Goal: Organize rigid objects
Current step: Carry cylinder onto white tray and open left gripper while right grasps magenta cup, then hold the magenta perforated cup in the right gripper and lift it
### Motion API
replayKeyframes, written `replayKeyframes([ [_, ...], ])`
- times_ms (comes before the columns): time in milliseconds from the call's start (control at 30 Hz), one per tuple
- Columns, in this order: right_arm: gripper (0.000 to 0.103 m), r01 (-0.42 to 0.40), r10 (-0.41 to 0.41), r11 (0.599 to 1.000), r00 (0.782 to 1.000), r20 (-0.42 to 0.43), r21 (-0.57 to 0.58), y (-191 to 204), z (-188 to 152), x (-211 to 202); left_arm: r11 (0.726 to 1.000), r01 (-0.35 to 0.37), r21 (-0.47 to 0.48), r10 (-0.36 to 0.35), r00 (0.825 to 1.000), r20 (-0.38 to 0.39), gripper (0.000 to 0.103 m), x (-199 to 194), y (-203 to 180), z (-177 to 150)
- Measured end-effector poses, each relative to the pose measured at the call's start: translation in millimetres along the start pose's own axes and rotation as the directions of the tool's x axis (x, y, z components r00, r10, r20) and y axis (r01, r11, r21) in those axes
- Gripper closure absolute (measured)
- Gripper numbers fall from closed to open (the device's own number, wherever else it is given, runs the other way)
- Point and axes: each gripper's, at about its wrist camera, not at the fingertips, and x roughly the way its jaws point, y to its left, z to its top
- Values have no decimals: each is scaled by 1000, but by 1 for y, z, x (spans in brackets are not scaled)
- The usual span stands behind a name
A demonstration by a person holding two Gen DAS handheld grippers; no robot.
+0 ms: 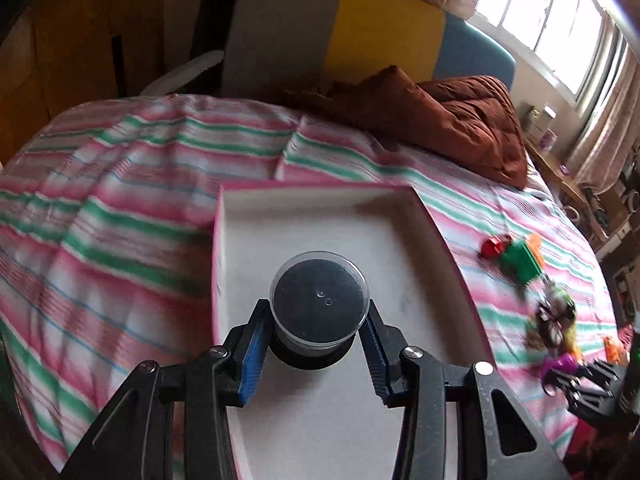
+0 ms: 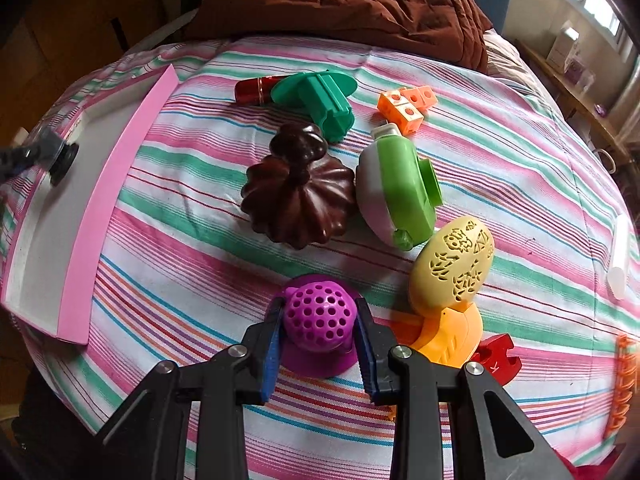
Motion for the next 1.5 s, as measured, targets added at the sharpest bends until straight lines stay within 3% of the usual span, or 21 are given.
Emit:
replayKeyframes([
  [400, 70, 5, -5, 1000, 1000, 3, 4, -2, 2, 2, 999, -43, -28, 43, 999, -21, 58, 33, 19, 34],
  [500, 70, 9, -9, 1000, 1000, 4, 6, -3, 2, 3, 995, -95, -11, 95, 995, -6, 58, 36, 21, 40],
  [667, 70, 13, -13, 1000, 1000, 6, 6, -3, 2, 3, 996, -93, 3, 93, 996, 7, 51, 35, 20, 46],
  [767, 68, 13, -13, 1000, 1000, 5, 11, -3, 2, 3, 996, -81, -42, 81, 997, 12, 49, 27, 26, 42],
  [867, 65, 19, -19, 1000, 1000, 5, 13, -4, 2, 2, 993, -93, -74, 96, 995, 34, 43, 11, 32, 33],
  [1100, 57, 39, -40, 999, 999, 6, 21, -5, 2, 2, 989, -82, -120, 87, 996, 29, 43, -26, 37, -17],
  [1333, 57, 39, -39, 999, 999, 32, -14, 2, 2, -1, 996, -79, -46, 81, 996, 39, 43, -52, 2, -58],
  [1433, 68, 40, -38, 998, 999, 35, -46, 9, 1, -1, 998, -68, 3, 68, 997, 41, 43, -58, -15, -68],
  [1500, 69, 46, -44, 997, 999, 32, -61, 12, 0, 0, 997, -68, 30, 67, 997, 35, 43, -60, -23, -73],
])
